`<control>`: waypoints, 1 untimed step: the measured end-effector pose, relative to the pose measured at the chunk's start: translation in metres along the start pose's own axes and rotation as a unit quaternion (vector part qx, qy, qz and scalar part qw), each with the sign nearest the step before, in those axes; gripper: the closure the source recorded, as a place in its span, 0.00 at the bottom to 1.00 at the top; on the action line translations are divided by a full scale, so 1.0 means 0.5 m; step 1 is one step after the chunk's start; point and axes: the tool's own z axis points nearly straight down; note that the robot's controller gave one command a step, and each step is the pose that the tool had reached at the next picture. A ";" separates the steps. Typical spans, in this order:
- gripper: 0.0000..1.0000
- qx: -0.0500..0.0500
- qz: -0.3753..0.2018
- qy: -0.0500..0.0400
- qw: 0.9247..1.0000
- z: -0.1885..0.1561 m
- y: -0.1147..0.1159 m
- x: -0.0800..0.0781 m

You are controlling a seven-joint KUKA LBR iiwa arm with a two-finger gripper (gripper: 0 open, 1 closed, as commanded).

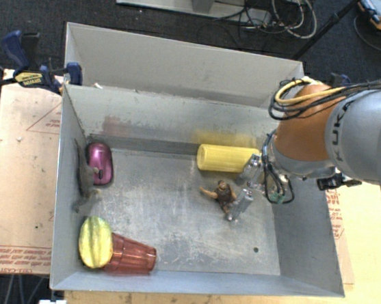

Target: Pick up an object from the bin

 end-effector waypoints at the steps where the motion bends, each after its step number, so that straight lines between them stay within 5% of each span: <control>1: 1.00 0.000 -0.020 -0.005 1.000 0.001 0.015 0.051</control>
Offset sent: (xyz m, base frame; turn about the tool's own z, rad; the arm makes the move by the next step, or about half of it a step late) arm 0.0000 0.0000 0.0000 0.0000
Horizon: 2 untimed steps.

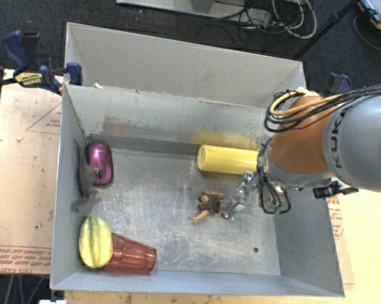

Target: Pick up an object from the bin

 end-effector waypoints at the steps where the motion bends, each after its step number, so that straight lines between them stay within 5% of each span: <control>1: 1.00 0.000 0.000 0.000 1.000 0.000 0.000 0.000; 2: 1.00 0.001 0.007 0.004 1.000 0.002 0.001 -0.008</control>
Offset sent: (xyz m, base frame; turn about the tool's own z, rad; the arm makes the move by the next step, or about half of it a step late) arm 0.0065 0.0016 -0.0050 0.0271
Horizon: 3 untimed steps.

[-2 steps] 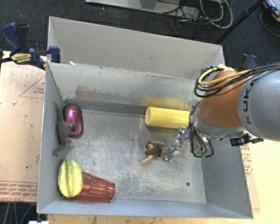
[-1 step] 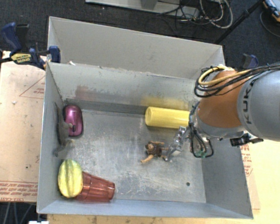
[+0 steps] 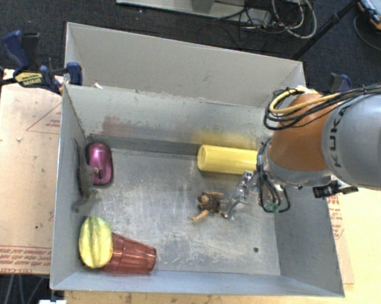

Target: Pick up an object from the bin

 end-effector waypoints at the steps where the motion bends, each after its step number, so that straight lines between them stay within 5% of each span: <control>1: 1.00 -0.001 -0.069 0.000 0.998 -0.043 0.006 -0.026; 2: 0.00 -0.002 -0.108 0.000 0.994 0.006 -0.009 0.013; 3: 0.00 -0.002 -0.109 0.000 0.994 0.004 -0.009 0.013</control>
Offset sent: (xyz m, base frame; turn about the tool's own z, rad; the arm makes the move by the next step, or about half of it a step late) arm -0.0087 -0.0035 -0.0041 -0.2175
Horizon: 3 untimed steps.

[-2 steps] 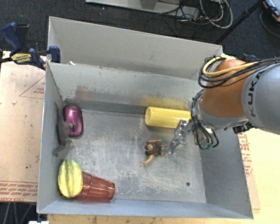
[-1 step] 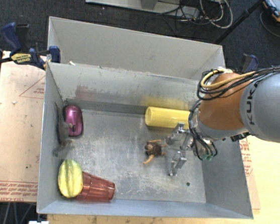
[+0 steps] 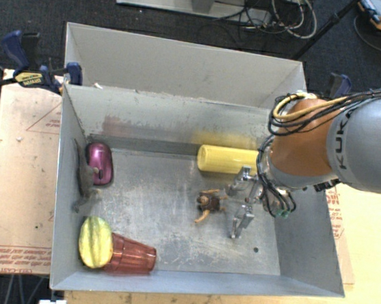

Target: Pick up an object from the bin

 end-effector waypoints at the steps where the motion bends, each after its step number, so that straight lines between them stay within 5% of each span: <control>1: 0.00 0.003 0.001 -0.001 1.000 -0.001 0.077 -0.036; 2: 1.00 -0.002 0.004 -0.001 1.000 -0.005 0.117 -0.086; 3: 1.00 -0.002 0.004 -0.001 1.000 -0.005 0.117 -0.086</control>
Offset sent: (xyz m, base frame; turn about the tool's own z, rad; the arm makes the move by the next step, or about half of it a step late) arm 0.0410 0.0554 -0.0020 0.0079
